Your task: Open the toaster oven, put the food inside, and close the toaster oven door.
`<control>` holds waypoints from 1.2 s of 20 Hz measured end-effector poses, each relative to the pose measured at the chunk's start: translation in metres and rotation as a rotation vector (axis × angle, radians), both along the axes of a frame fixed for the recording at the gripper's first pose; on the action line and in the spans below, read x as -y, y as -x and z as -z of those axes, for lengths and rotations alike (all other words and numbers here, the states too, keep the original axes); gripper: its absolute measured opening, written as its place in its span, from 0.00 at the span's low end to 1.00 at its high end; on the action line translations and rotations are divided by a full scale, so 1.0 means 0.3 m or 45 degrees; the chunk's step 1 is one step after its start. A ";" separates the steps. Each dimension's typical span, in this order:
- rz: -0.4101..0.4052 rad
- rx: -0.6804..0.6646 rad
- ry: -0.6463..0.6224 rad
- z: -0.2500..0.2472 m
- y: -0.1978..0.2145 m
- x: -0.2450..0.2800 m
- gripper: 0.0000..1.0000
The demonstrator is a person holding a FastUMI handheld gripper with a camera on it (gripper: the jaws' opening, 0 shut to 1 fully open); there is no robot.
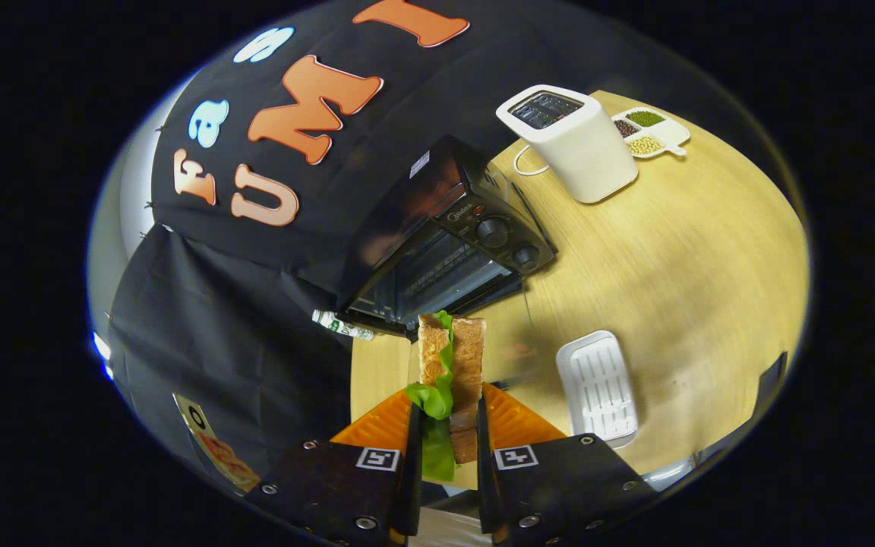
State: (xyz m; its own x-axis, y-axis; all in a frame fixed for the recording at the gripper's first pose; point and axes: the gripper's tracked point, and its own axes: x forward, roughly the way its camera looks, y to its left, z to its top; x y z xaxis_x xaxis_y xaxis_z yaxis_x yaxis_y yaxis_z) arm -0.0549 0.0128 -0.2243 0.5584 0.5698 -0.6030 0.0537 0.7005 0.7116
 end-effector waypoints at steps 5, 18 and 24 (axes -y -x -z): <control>0.205 0.027 -0.038 0.066 -0.087 -0.089 0.31; 0.583 0.055 -0.266 0.193 -0.302 -0.295 0.31; 0.740 0.072 -0.292 0.238 -0.417 -0.338 0.31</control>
State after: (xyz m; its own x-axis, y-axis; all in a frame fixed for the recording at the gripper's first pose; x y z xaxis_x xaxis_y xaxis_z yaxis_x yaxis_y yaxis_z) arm 0.0702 0.1141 -0.2957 0.8434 0.2749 -0.4617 0.3376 0.3973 0.8533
